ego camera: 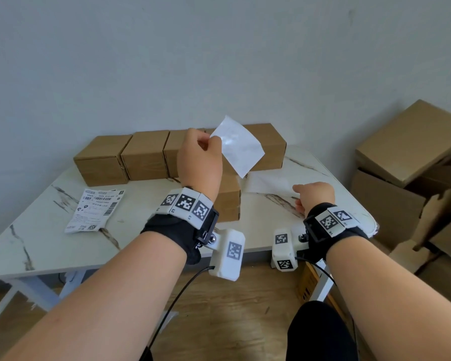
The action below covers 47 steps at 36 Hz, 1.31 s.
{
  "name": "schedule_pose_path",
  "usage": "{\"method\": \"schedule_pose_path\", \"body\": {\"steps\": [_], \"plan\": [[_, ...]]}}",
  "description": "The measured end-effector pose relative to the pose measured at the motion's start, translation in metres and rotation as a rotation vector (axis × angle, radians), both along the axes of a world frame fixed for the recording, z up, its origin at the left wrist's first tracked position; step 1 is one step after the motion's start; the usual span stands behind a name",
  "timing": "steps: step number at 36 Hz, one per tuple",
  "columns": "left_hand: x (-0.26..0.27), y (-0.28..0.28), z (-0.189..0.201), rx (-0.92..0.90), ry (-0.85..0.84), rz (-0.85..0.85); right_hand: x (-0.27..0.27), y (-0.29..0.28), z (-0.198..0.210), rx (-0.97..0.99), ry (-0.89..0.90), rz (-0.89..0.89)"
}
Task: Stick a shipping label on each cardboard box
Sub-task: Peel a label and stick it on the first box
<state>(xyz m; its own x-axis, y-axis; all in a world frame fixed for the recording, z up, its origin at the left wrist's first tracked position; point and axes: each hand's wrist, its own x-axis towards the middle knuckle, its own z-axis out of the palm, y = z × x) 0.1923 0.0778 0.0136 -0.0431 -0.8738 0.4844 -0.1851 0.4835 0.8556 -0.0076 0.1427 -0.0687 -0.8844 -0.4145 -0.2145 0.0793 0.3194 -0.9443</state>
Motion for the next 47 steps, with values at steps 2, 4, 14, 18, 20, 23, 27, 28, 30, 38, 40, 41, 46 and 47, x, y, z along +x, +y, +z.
{"method": "schedule_pose_path", "body": {"steps": [2, 4, 14, 18, 20, 23, 27, 28, 30, 38, 40, 41, 46, 47], "plan": [[-0.001, 0.001, 0.0, 0.003, -0.002, -0.004, 0.003, 0.0, 0.003, -0.012, 0.087, 0.004], [-0.001, 0.001, 0.001, 0.004, -0.001, -0.003, 0.008, -0.001, 0.007, -0.057, 0.184, 0.014], [0.005, -0.002, 0.01, 0.05, 0.012, -0.022, 0.062, -0.002, 0.061, -0.366, 0.568, 0.218], [0.01, 0.002, 0.016, 0.116, 0.088, -0.092, 0.079, -0.009, 0.068, -0.406, 0.579, 0.341], [0.012, 0.004, 0.019, 0.164, 0.129, -0.128, 0.084, -0.012, 0.067, -0.397, 0.596, 0.371], [0.015, 0.007, 0.023, 0.215, 0.193, -0.165, 0.09, -0.015, 0.064, -0.371, 0.675, 0.368], [0.019, 0.011, 0.027, 0.228, 0.199, -0.221, 0.093, -0.016, 0.062, -0.366, 0.769, 0.316], [0.02, 0.011, 0.027, 0.222, 0.189, -0.234, 0.093, -0.016, 0.063, -0.372, 0.784, 0.296], [0.022, 0.011, 0.028, 0.217, 0.177, -0.25, 0.094, -0.018, 0.064, -0.382, 0.802, 0.269], [0.028, 0.002, 0.028, 0.241, 0.186, -0.299, 0.094, -0.026, 0.066, -0.357, 0.847, 0.255], [0.03, 0.0, 0.026, 0.224, 0.154, -0.322, 0.094, -0.027, 0.068, -0.351, 0.822, 0.251], [0.032, -0.002, 0.025, 0.222, 0.139, -0.324, 0.093, -0.027, 0.069, -0.345, 0.795, 0.247], [0.042, -0.015, 0.017, 0.2, 0.072, -0.233, 0.09, -0.026, 0.077, -0.376, 0.495, 0.284], [0.042, -0.018, 0.015, 0.201, 0.053, -0.211, 0.09, -0.026, 0.079, -0.388, 0.421, 0.302]]}}
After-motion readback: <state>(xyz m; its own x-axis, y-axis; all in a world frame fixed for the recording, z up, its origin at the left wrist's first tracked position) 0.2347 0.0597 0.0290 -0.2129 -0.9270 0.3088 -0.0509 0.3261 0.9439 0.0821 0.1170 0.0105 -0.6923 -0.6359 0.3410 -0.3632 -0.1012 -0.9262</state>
